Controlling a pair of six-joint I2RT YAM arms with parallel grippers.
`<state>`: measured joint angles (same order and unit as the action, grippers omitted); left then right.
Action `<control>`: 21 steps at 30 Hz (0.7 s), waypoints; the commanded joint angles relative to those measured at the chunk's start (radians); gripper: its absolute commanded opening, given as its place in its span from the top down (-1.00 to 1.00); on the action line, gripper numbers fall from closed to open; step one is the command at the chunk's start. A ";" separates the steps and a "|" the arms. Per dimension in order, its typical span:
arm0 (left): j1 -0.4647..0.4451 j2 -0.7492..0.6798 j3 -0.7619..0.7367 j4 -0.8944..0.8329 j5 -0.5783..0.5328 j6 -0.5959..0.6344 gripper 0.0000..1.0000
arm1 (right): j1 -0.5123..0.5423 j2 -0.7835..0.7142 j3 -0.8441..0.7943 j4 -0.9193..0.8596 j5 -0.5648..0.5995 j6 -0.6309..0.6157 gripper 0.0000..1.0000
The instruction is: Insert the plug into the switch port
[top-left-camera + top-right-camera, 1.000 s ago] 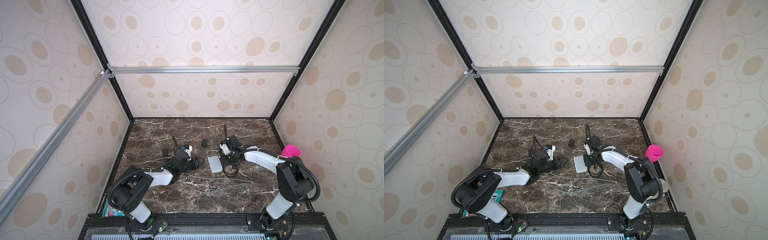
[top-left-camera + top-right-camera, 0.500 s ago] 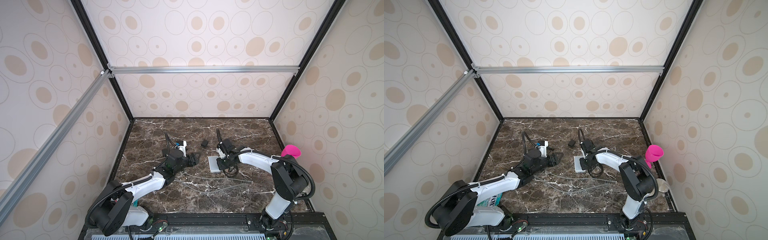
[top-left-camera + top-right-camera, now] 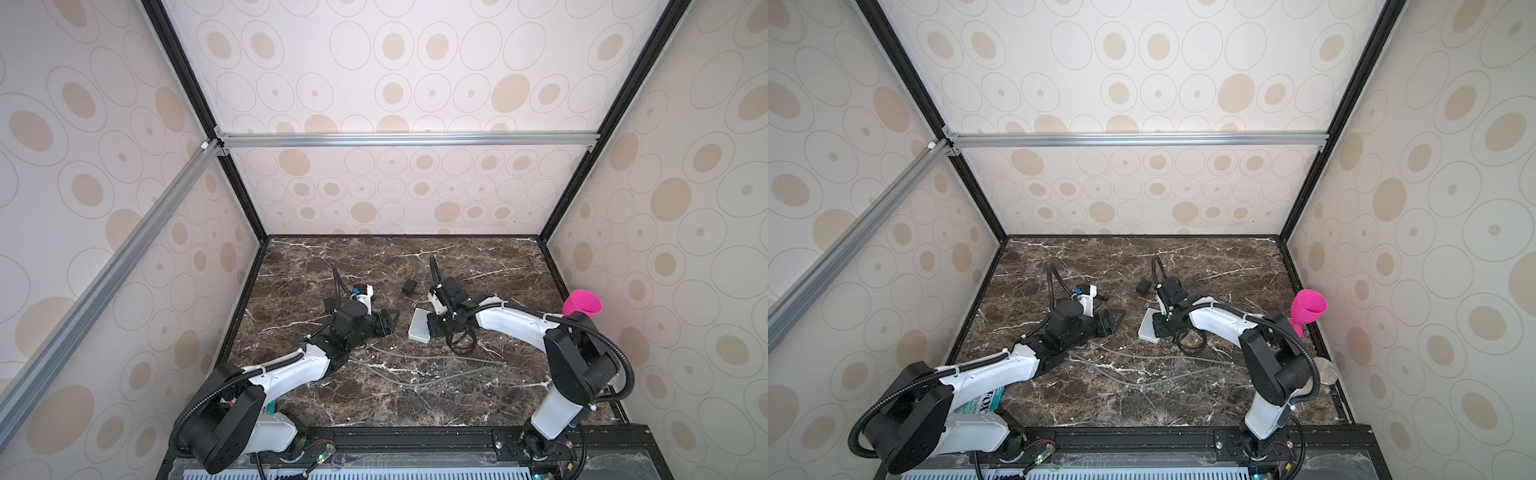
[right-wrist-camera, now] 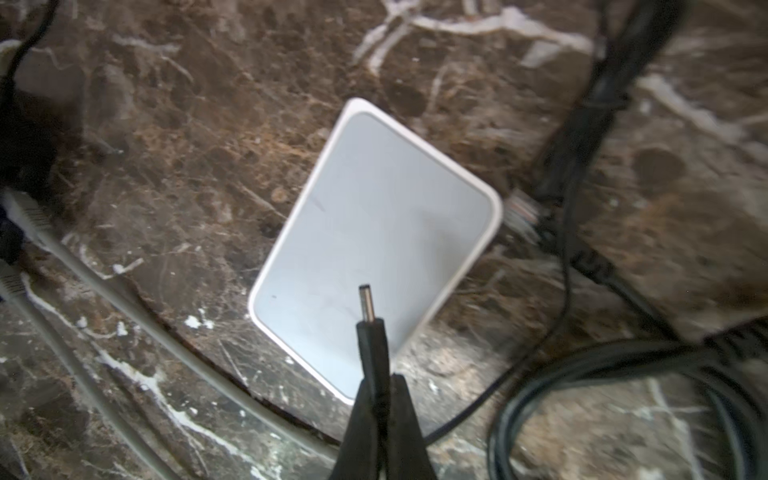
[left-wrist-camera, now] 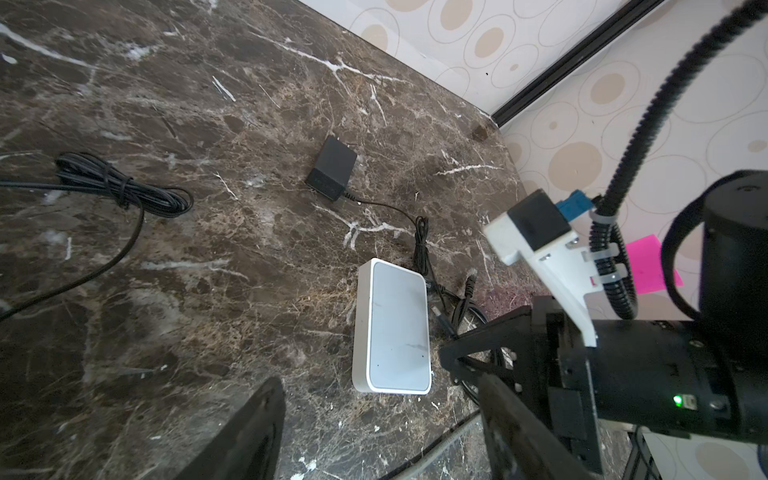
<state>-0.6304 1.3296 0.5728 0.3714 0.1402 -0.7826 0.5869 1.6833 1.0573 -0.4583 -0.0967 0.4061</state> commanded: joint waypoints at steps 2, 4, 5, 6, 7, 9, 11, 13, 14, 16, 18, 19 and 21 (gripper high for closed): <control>0.001 0.034 0.043 -0.009 0.011 -0.002 -0.45 | -0.002 -0.028 -0.053 -0.051 0.077 0.008 1.00; 0.000 0.041 0.034 0.009 0.006 -0.031 -0.45 | -0.002 -0.026 -0.082 -0.005 0.054 0.028 1.00; 0.000 0.044 0.029 0.019 0.007 -0.046 -0.45 | -0.002 -0.016 -0.088 0.013 0.041 0.039 1.00; 0.000 0.046 0.027 0.022 0.004 -0.061 -0.45 | -0.002 -0.005 -0.089 0.038 0.026 0.054 1.00; -0.002 0.047 0.025 0.022 0.003 -0.072 -0.45 | -0.002 0.007 -0.093 0.072 0.006 0.071 1.00; -0.004 0.044 0.020 0.016 -0.008 -0.097 -0.45 | 0.005 0.046 -0.091 0.171 -0.068 0.110 1.00; -0.008 0.027 0.019 -0.012 -0.033 -0.109 -0.45 | 0.038 0.081 -0.061 0.237 -0.118 0.132 1.00; -0.016 -0.005 0.018 -0.046 -0.070 -0.114 -0.45 | 0.092 0.088 -0.024 0.267 -0.120 0.141 1.00; -0.019 -0.026 0.012 -0.061 -0.090 -0.115 -0.45 | 0.119 0.083 -0.014 0.282 -0.121 0.154 1.00; -0.023 -0.068 0.003 -0.084 -0.121 -0.118 -0.45 | 0.149 0.058 -0.024 0.319 -0.141 0.185 1.00; -0.023 -0.102 -0.013 -0.083 -0.136 -0.106 -0.46 | 0.152 0.019 -0.064 0.351 -0.159 0.203 1.00; -0.023 -0.116 -0.022 -0.082 -0.129 -0.093 -0.46 | 0.150 -0.004 -0.081 0.352 -0.153 0.187 1.00; -0.023 -0.133 -0.030 -0.066 -0.095 -0.057 -0.46 | 0.148 -0.047 -0.101 0.312 -0.123 0.120 1.00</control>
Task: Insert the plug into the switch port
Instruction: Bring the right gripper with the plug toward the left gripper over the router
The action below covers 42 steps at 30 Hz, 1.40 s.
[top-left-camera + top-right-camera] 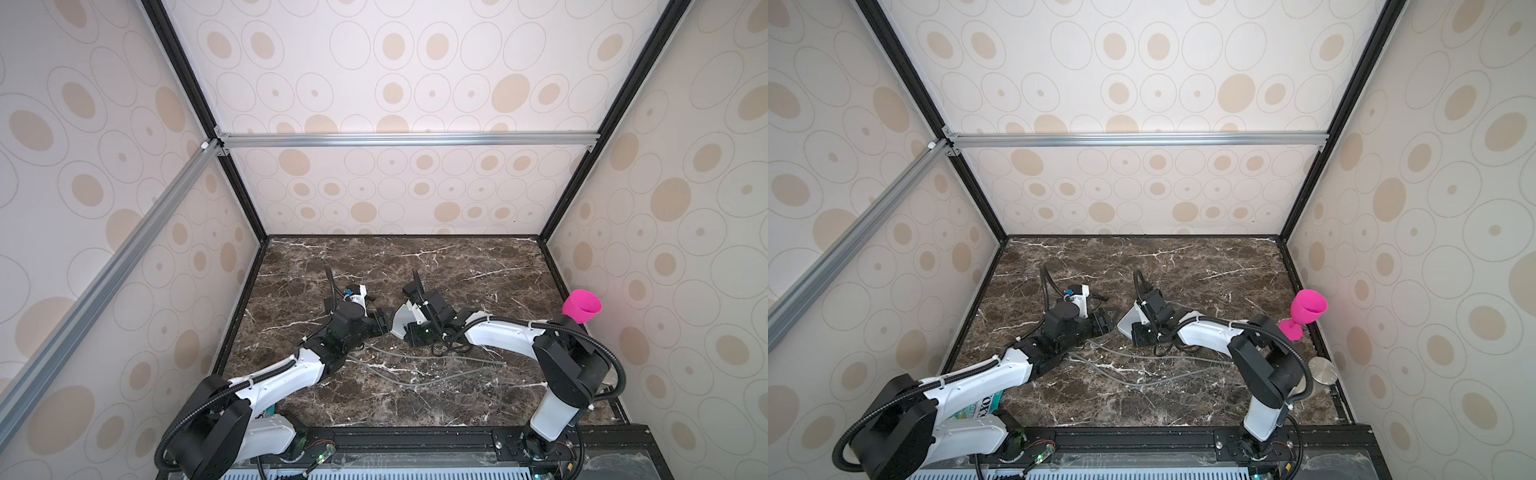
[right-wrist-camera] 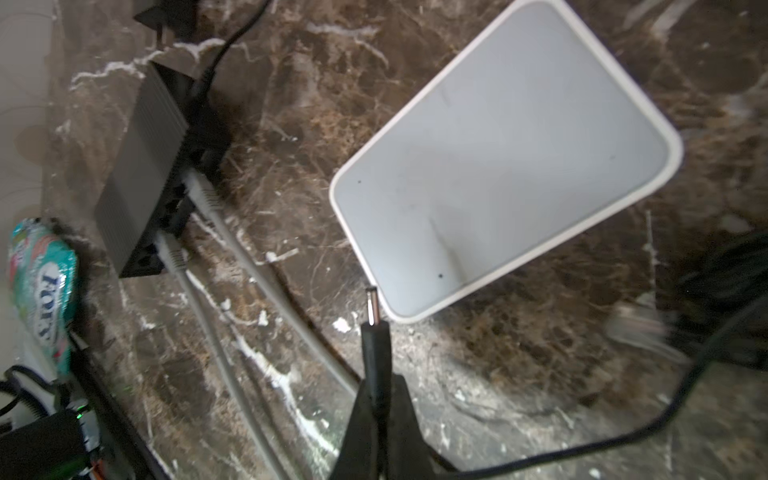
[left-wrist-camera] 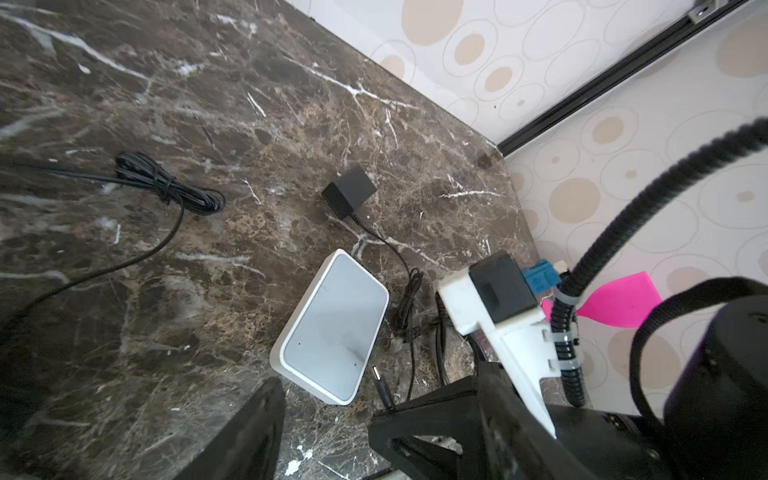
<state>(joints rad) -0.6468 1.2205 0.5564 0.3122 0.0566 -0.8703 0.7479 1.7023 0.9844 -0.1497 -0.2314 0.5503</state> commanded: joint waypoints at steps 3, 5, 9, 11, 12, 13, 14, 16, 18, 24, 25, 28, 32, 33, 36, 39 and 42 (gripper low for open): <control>-0.007 -0.036 0.004 0.032 0.128 0.165 -0.40 | -0.024 -0.139 -0.049 -0.058 -0.007 -0.200 1.00; -0.006 -0.036 0.052 -0.006 0.185 0.282 -0.29 | -0.033 -0.190 -0.056 -0.116 -0.043 -0.343 1.00; -0.006 -0.033 0.124 0.003 0.395 0.621 -0.17 | -0.043 -0.310 -0.054 -0.244 -0.025 -0.611 1.00; -0.006 -0.039 0.158 -0.039 0.517 0.835 0.22 | -0.044 -0.359 -0.057 -0.280 0.015 -0.702 1.00; -0.006 -0.045 0.184 -0.094 0.540 0.942 0.24 | -0.044 -0.380 -0.058 -0.296 0.020 -0.752 1.00; -0.006 -0.053 0.207 -0.146 0.563 1.043 0.24 | -0.044 -0.401 -0.057 -0.315 0.014 -0.805 1.00; -0.006 -0.061 0.226 -0.199 0.609 1.164 0.21 | -0.044 -0.422 -0.057 -0.328 0.007 -0.849 1.00; -0.009 -0.084 0.235 -0.329 0.705 1.470 0.15 | -0.044 -0.460 -0.065 -0.351 -0.010 -0.928 1.00; -0.011 -0.098 0.228 -0.393 0.704 1.624 0.12 | -0.044 -0.504 -0.076 -0.362 -0.009 -0.975 1.00; -0.011 -0.031 0.278 -0.536 0.784 1.857 0.12 | -0.043 -0.606 -0.095 -0.403 -0.109 -1.108 1.00; -0.011 -0.016 0.285 -0.534 0.805 1.864 0.11 | -0.043 -0.621 -0.107 -0.381 -0.140 -1.112 1.00; -0.011 0.014 0.311 -0.516 0.850 1.860 0.10 | -0.043 -0.634 -0.131 -0.329 -0.205 -1.105 1.00; -0.011 0.020 0.329 -0.495 0.876 1.842 0.08 | -0.043 -0.590 -0.108 -0.342 -0.236 -1.093 1.00; -0.011 0.016 0.329 -0.488 0.881 1.834 0.07 | -0.042 -0.580 -0.100 -0.348 -0.244 -1.092 1.00; -0.011 0.005 0.329 -0.480 0.891 1.814 0.05 | -0.038 -0.567 -0.089 -0.341 -0.262 -1.084 1.00; -0.012 -0.007 0.326 -0.482 0.903 1.804 0.08 | -0.034 -0.561 -0.087 -0.325 -0.267 -1.073 1.00; -0.013 -0.009 0.321 -0.486 0.905 1.796 0.08 | -0.032 -0.557 -0.079 -0.319 -0.269 -1.065 1.00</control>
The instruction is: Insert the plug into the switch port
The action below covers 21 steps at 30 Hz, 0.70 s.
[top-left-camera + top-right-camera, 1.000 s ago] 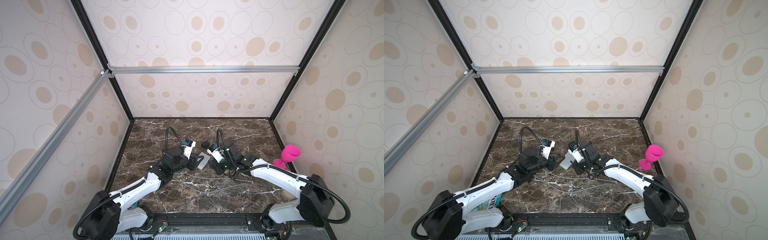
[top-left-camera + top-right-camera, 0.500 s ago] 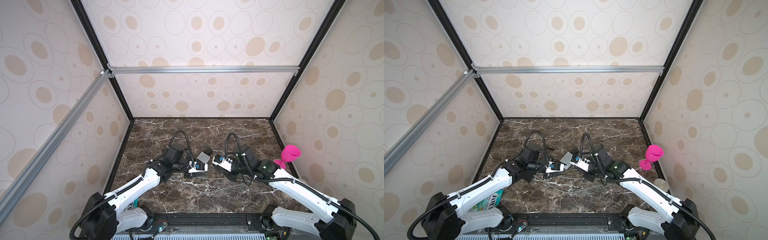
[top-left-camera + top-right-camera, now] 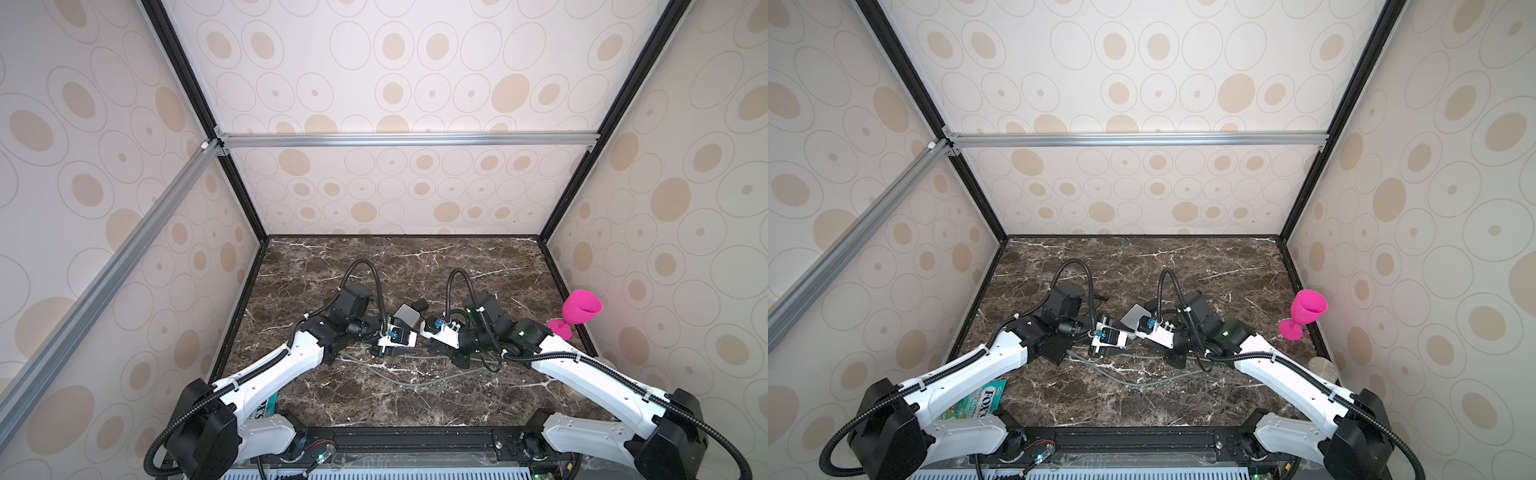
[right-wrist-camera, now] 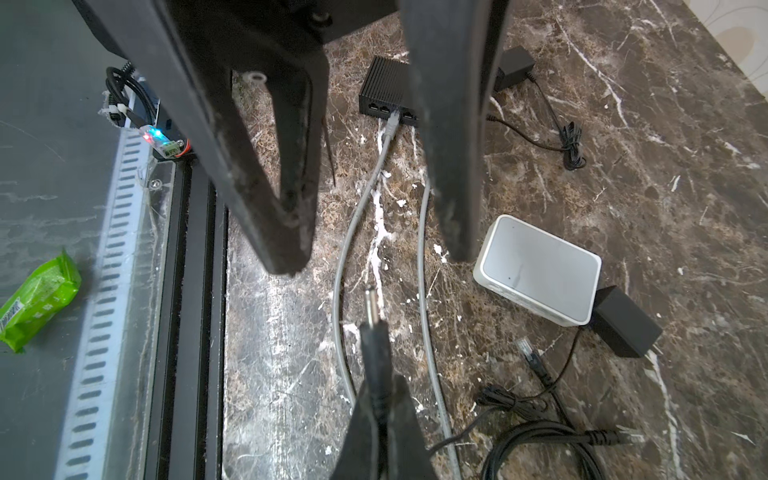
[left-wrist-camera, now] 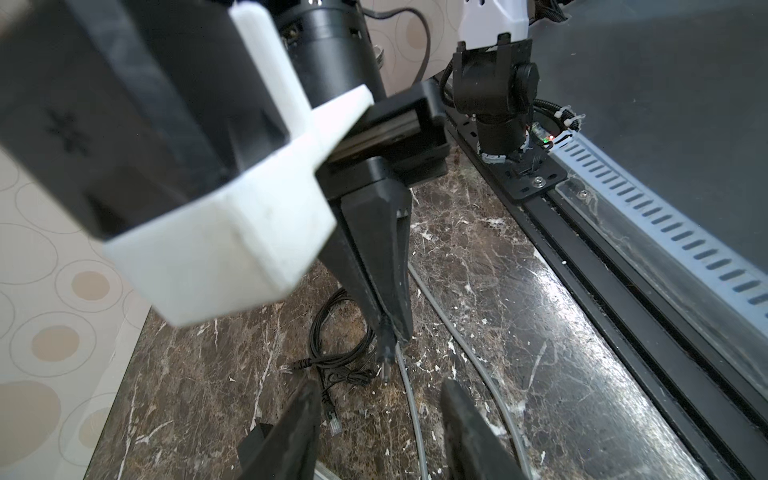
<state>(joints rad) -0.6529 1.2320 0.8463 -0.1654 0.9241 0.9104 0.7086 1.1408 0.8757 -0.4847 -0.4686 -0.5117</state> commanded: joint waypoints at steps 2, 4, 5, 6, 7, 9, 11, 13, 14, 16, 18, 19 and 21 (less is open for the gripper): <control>-0.007 -0.020 0.033 -0.012 0.038 0.009 0.08 | 0.010 0.005 0.031 0.023 -0.031 0.004 1.00; -0.010 -0.016 0.034 -0.007 0.039 -0.002 0.08 | 0.013 0.006 0.032 0.030 -0.031 0.011 1.00; -0.011 -0.014 0.036 -0.003 0.040 -0.011 0.09 | 0.015 0.007 0.032 0.034 -0.030 0.015 1.00; -0.014 -0.011 0.039 0.005 0.039 -0.025 0.11 | 0.015 0.011 0.034 0.036 -0.030 0.019 1.00; -0.015 -0.010 0.041 0.010 0.039 -0.035 0.13 | 0.018 0.013 0.038 0.035 -0.029 0.020 1.00; -0.017 -0.002 0.048 0.015 0.038 -0.039 0.19 | 0.020 0.019 0.041 0.034 -0.028 0.024 1.00; -0.022 0.008 0.056 0.015 0.039 -0.067 0.32 | 0.021 0.022 0.043 0.034 -0.025 0.027 1.00; -0.023 0.021 0.068 0.004 0.038 -0.070 0.45 | 0.025 0.021 0.043 0.038 -0.024 0.030 1.00; -0.024 0.026 0.074 -0.005 0.036 -0.066 0.48 | 0.025 0.021 0.043 0.039 -0.023 0.031 1.00; -0.025 0.039 0.084 -0.024 0.025 -0.058 0.54 | 0.026 0.019 0.043 0.041 -0.023 0.034 1.00; -0.027 0.048 0.090 -0.039 0.012 -0.055 0.58 | 0.028 0.015 0.043 0.040 -0.021 0.035 1.00; -0.027 0.054 0.095 -0.050 0.008 -0.051 0.57 | 0.028 0.012 0.043 0.041 -0.019 0.036 1.00; -0.027 0.059 0.099 -0.060 -0.001 -0.048 0.49 | 0.026 0.008 0.043 0.041 -0.017 0.038 1.00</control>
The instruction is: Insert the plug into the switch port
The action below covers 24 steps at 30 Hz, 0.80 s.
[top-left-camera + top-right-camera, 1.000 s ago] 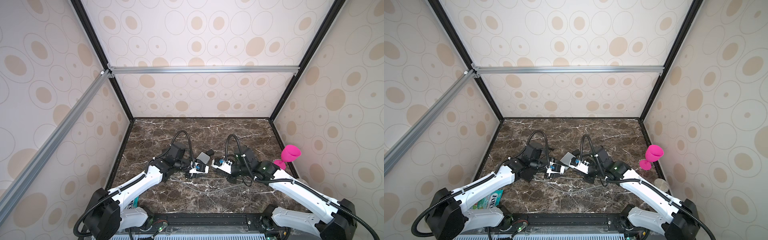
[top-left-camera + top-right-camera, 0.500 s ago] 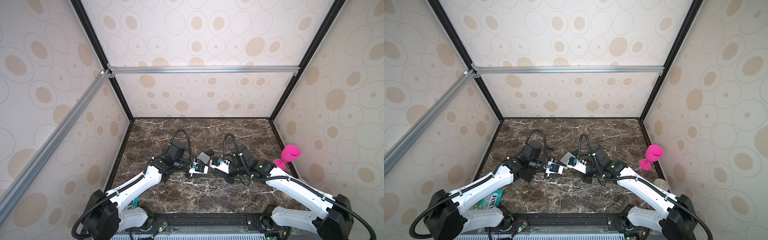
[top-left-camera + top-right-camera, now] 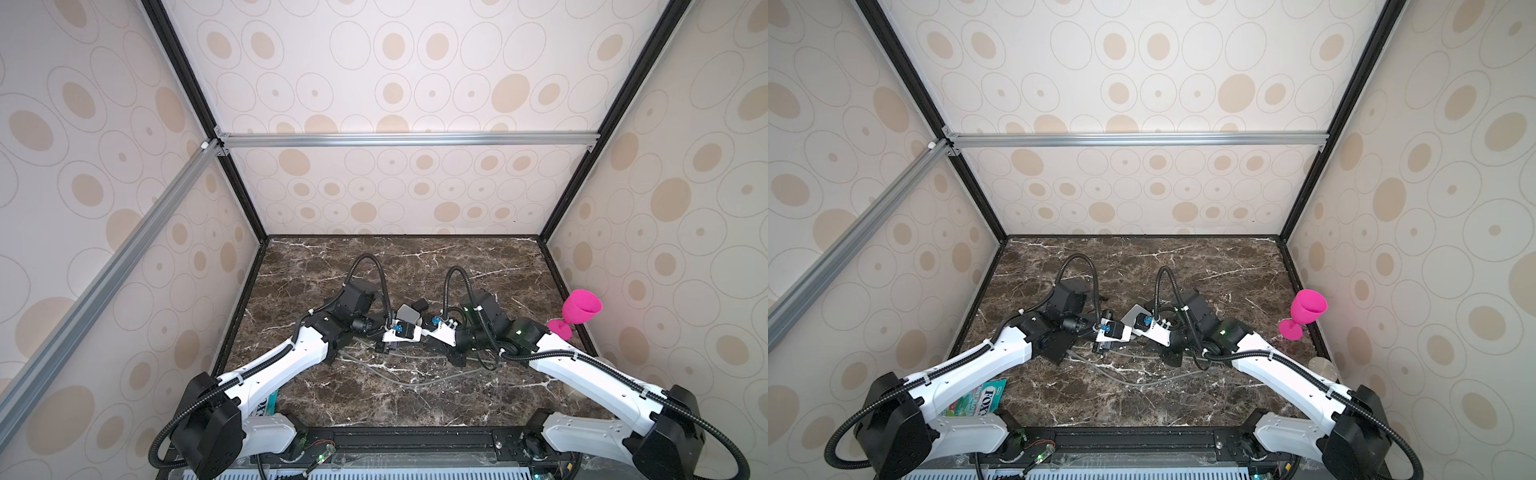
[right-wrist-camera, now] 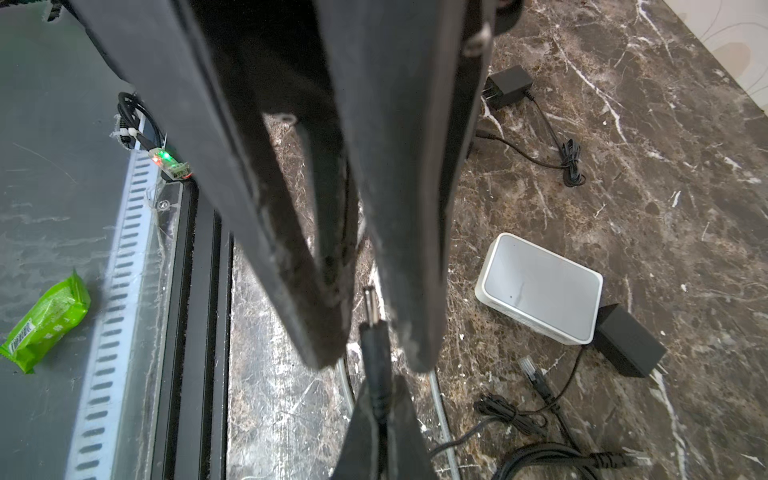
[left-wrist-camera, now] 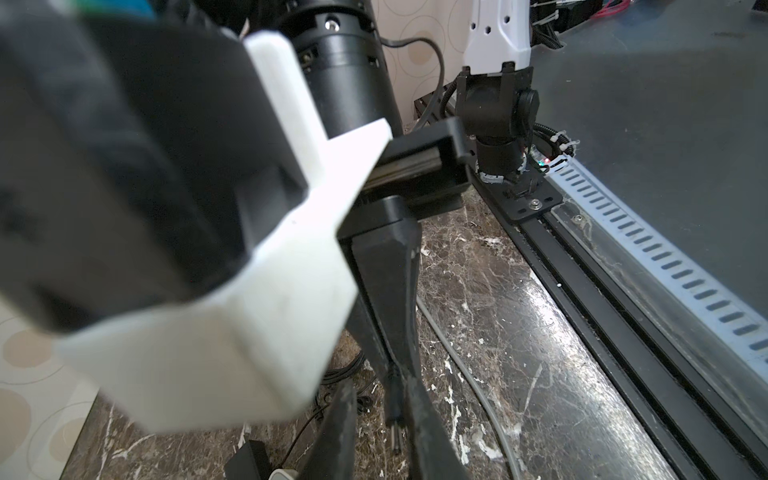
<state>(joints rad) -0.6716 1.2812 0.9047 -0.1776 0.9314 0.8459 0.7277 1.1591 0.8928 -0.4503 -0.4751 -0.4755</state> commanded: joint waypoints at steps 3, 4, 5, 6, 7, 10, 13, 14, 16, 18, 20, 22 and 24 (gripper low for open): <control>-0.009 0.012 0.042 -0.054 -0.020 0.016 0.47 | 0.007 -0.018 0.028 0.005 -0.002 0.002 1.00; -0.009 0.013 0.042 -0.057 -0.020 0.016 0.50 | 0.009 -0.021 0.027 0.006 0.000 0.002 1.00; -0.009 0.015 0.045 -0.062 -0.020 0.016 0.61 | 0.007 -0.024 0.026 0.006 0.001 0.002 1.00; -0.008 0.015 0.048 -0.068 -0.019 0.016 0.75 | 0.008 -0.024 0.026 0.006 0.000 0.002 1.00; -0.008 0.017 0.049 -0.075 -0.018 0.016 0.87 | 0.008 -0.024 0.025 0.005 0.001 0.002 1.00; -0.009 0.023 0.062 -0.102 -0.021 0.056 1.00 | 0.008 -0.025 0.025 0.005 0.001 0.003 1.00; -0.009 0.027 0.074 -0.138 -0.024 0.081 1.00 | 0.009 -0.031 0.022 0.012 0.010 0.009 1.00; -0.010 0.024 0.074 -0.139 -0.026 0.083 1.00 | 0.009 -0.033 0.020 0.010 0.013 0.004 0.83; -0.009 0.014 0.065 -0.135 -0.027 0.091 1.00 | 0.007 -0.046 0.018 -0.013 0.029 -0.032 0.49; -0.009 0.003 0.060 -0.134 -0.024 0.094 1.00 | 0.008 -0.079 -0.003 -0.021 0.049 -0.082 0.42; -0.010 0.001 0.060 -0.137 -0.022 0.096 1.00 | 0.007 -0.119 -0.033 -0.005 0.048 -0.110 0.42; -0.009 0.003 0.059 -0.141 -0.020 0.097 1.00 | 0.008 -0.157 -0.067 0.028 0.042 -0.105 0.43; -0.008 0.001 0.059 -0.141 -0.018 0.100 1.00 | 0.008 -0.185 -0.099 0.074 0.037 -0.075 0.43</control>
<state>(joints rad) -0.6743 1.2995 0.9394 -0.2867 0.8993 0.9066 0.7292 1.0058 0.8330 -0.4217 -0.4309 -0.5365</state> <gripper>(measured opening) 0.056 0.284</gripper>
